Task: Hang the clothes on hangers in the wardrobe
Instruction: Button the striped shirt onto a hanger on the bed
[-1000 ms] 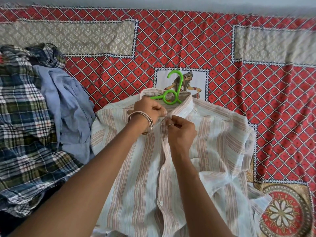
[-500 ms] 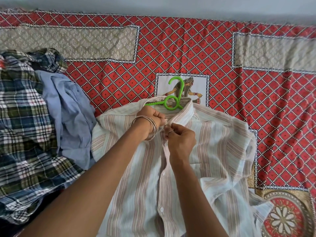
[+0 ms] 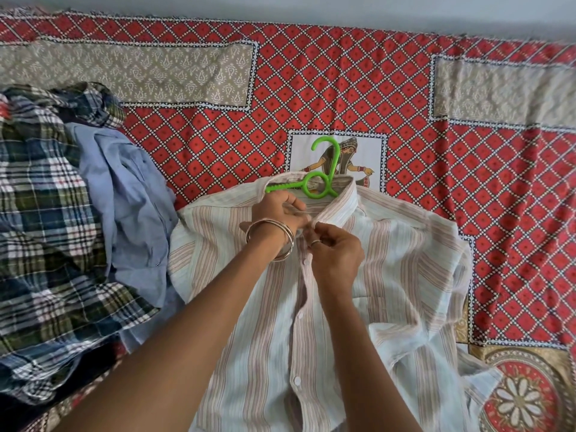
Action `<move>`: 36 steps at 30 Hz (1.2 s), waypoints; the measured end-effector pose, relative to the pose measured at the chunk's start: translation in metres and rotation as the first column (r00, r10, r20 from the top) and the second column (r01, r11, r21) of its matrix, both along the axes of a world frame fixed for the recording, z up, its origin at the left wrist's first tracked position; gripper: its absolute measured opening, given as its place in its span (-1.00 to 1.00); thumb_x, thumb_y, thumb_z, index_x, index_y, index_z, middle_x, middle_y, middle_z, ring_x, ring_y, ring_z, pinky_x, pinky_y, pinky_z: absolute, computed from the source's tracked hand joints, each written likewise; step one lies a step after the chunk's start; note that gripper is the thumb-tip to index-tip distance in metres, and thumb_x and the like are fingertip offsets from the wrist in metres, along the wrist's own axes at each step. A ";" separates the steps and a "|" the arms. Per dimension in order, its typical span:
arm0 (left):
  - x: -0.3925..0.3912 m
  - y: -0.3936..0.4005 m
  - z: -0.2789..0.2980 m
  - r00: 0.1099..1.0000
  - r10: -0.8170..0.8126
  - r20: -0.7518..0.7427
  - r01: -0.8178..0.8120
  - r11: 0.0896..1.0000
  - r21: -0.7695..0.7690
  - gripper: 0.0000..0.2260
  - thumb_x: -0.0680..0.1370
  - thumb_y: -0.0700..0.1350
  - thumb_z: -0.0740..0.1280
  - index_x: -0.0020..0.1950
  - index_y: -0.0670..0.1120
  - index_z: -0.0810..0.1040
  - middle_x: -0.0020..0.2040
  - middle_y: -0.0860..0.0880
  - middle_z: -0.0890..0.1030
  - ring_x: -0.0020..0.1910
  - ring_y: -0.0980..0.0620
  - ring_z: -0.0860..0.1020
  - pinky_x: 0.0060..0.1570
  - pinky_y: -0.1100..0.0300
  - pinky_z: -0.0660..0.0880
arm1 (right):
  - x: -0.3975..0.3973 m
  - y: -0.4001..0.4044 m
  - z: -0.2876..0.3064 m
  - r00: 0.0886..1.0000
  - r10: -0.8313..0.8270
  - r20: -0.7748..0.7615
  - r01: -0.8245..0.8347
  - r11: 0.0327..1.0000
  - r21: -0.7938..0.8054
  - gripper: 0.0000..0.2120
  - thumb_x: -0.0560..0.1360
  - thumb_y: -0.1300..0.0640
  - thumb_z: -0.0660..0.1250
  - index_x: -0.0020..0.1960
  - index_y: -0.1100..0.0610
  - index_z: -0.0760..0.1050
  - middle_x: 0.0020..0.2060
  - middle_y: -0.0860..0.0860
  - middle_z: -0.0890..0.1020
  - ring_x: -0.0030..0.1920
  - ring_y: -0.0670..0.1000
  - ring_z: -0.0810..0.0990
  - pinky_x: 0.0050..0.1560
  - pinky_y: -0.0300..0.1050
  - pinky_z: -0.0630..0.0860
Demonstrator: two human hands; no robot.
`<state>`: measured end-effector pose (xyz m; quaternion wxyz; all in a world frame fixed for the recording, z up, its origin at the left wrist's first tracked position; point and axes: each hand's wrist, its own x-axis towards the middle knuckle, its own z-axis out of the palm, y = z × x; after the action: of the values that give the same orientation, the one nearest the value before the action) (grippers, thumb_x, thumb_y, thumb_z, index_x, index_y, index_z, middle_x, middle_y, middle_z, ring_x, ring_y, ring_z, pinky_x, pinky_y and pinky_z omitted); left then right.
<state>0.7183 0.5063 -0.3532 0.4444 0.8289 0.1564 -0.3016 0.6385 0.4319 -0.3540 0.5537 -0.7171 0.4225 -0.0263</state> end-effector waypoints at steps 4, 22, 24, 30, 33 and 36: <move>0.007 -0.002 0.004 0.998 -0.048 -0.029 0.050 0.998 0.041 -0.76 0.22 -0.17 0.60 -0.39 0.08 0.57 -0.29 0.05 0.66 -0.14 -0.02 0.64 0.18 -0.11 0.46 | 0.005 -0.005 -0.003 0.962 0.273 0.025 -0.240 0.883 -0.404 -0.81 0.45 0.24 0.38 -0.33 0.25 0.59 -0.45 0.11 0.60 -0.40 0.11 0.55 -0.36 -0.13 0.34; 0.027 0.001 0.014 0.969 -0.204 -0.140 0.206 0.979 -0.002 -0.79 0.35 -0.25 0.55 -0.27 -0.08 0.52 -0.26 -0.03 0.61 -0.12 -0.05 0.62 0.05 0.11 0.57 | 0.011 -0.027 -0.004 0.992 -0.046 0.115 -0.010 0.892 0.452 -0.87 0.49 0.34 0.38 -0.04 0.43 0.60 -0.28 0.25 0.64 -0.30 0.13 0.66 -0.30 -0.09 0.62; 0.028 -0.001 0.015 0.968 -0.199 -0.155 0.202 0.979 0.010 -0.78 0.40 -0.25 0.51 -0.30 -0.09 0.49 -0.32 0.00 0.55 -0.21 0.01 0.55 -0.12 0.25 0.53 | 0.010 -0.026 -0.002 0.990 -0.059 0.129 -0.008 0.884 0.468 -0.86 0.48 0.34 0.39 -0.04 0.44 0.58 -0.32 0.18 0.62 -0.33 0.06 0.63 -0.31 -0.11 0.61; 0.029 -0.017 0.021 0.963 -0.185 -0.197 0.193 0.981 0.024 -0.82 0.48 -0.29 0.40 -0.25 -0.12 0.45 -0.36 0.03 0.45 -0.33 0.09 0.44 -0.24 0.28 0.48 | 0.004 -0.019 -0.009 0.981 -0.119 0.154 0.042 0.901 0.432 -0.89 0.43 0.34 0.46 -0.10 0.39 0.59 -0.33 0.13 0.60 -0.32 0.07 0.57 -0.31 -0.13 0.56; 0.024 -0.018 0.019 0.972 -0.207 -0.112 0.219 0.970 0.109 -0.93 0.47 -0.23 0.42 -0.06 -0.17 0.60 -0.28 0.00 0.55 -0.15 0.03 0.53 -0.04 0.20 0.49 | 0.004 -0.013 -0.012 0.984 -0.130 0.120 0.077 0.926 0.370 -0.92 0.41 0.32 0.48 -0.15 0.33 0.60 -0.36 0.10 0.60 -0.38 0.00 0.55 -0.36 -0.19 0.53; 0.014 -0.012 0.015 0.969 -0.234 -0.073 0.242 0.960 0.140 -0.86 0.46 -0.18 0.44 0.00 -0.14 0.63 -0.04 -0.09 0.64 -0.02 -0.04 0.60 0.02 0.20 0.53 | 0.004 -0.003 -0.016 0.992 -0.103 0.070 0.083 0.966 0.247 -0.89 0.39 0.32 0.49 -0.22 0.18 0.58 -0.40 0.02 0.60 -0.41 -0.04 0.51 -0.34 -0.12 0.50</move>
<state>0.7319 0.4943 -0.3381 0.3375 0.8637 0.0897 -0.3634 0.6424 0.4285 -0.3705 0.6525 -0.6215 0.4326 -0.0297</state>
